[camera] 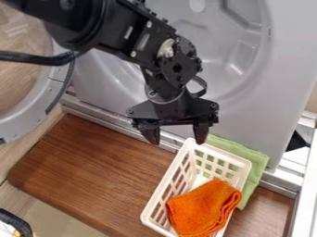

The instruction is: Put the orange cloth in the washing machine

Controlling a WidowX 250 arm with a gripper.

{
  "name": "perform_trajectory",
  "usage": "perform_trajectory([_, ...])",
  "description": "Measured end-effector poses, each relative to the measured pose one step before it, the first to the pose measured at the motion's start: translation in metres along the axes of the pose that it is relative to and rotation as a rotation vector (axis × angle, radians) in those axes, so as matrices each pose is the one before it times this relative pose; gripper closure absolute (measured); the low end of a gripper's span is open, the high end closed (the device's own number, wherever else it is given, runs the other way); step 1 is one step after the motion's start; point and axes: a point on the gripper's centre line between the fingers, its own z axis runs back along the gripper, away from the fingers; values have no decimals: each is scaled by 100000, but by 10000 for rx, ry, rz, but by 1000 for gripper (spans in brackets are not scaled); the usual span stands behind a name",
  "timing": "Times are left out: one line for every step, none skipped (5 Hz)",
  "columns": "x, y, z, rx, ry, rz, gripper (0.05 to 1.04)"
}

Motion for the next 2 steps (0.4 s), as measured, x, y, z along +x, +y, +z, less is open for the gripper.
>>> perform_trajectory([-595, 268, -592, 115, 222, 66, 83])
perform_trajectory([-1753, -1826, -825, -570, 71, -455, 83])
